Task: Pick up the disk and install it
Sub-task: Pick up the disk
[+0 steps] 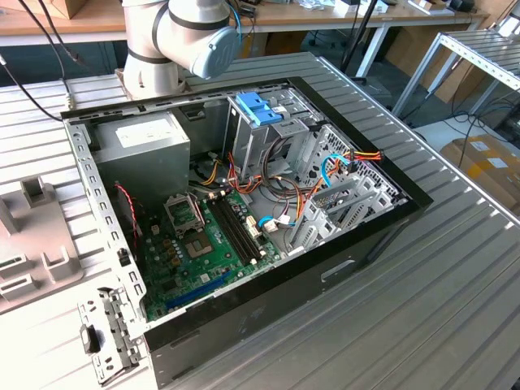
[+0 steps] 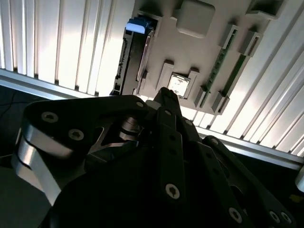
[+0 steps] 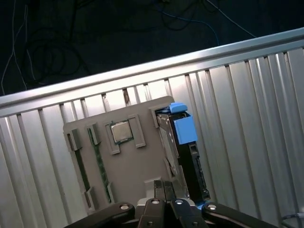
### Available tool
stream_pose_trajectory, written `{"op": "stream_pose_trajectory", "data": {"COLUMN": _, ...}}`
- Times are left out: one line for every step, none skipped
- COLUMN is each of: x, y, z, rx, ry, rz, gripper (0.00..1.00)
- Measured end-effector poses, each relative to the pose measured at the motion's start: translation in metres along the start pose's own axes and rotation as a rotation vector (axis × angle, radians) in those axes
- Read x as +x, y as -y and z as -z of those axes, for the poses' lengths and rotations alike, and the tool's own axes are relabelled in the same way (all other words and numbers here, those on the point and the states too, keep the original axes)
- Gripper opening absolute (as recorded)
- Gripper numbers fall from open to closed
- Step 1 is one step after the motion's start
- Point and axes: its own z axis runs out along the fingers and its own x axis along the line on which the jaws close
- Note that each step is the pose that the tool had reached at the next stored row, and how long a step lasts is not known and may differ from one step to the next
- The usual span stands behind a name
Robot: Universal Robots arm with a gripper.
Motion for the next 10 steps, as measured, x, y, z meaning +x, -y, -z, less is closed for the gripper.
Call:
{"op": "stream_pose_trajectory", "data": {"x": 0.0000, "y": 0.0000, "z": 0.0000, "rx": -0.0005, "ry": 0.0004, "rz": 0.014, "gripper": 0.11}}
{"op": "stream_pose_trajectory", "data": {"x": 0.0000, "y": 0.0000, "z": 0.0000, "rx": -0.0007, "ry": 0.0007, "rz": 0.022, "gripper": 0.11}}
{"op": "stream_pose_trajectory", "data": {"x": 0.0000, "y": 0.0000, "z": 0.0000, "rx": -0.0010, "ry": 0.0010, "rz": 0.033, "gripper": 0.11}}
{"op": "stream_pose_trajectory", "data": {"x": 0.0000, "y": 0.0000, "z": 0.0000, "rx": -0.0016, "ry": 0.0015, "rz": 0.050, "gripper": 0.11}}
{"op": "stream_pose_trajectory", "data": {"x": 0.0000, "y": 0.0000, "z": 0.0000, "rx": -0.0018, "ry": 0.0018, "rz": 0.059, "gripper": 0.11}}
{"op": "stream_pose_trajectory", "data": {"x": 0.0000, "y": 0.0000, "z": 0.0000, "rx": -0.0021, "ry": 0.0021, "rz": 0.069, "gripper": 0.11}}
{"op": "stream_pose_trajectory", "data": {"x": 0.0000, "y": 0.0000, "z": 0.0000, "rx": -0.0026, "ry": 0.0026, "rz": 0.085, "gripper": 0.11}}
{"op": "stream_pose_trajectory", "data": {"x": 0.0000, "y": 0.0000, "z": 0.0001, "rx": -0.0029, "ry": 0.0029, "rz": 0.093, "gripper": 0.11}}
{"op": "stream_pose_trajectory", "data": {"x": 0.0000, "y": 0.0000, "z": 0.0000, "rx": -0.0032, "ry": 0.0032, "rz": 0.103, "gripper": 0.11}}
{"op": "stream_pose_trajectory", "data": {"x": 0.0000, "y": 0.0000, "z": 0.0001, "rx": -0.0034, "ry": 0.0034, "rz": 0.111, "gripper": 0.11}}
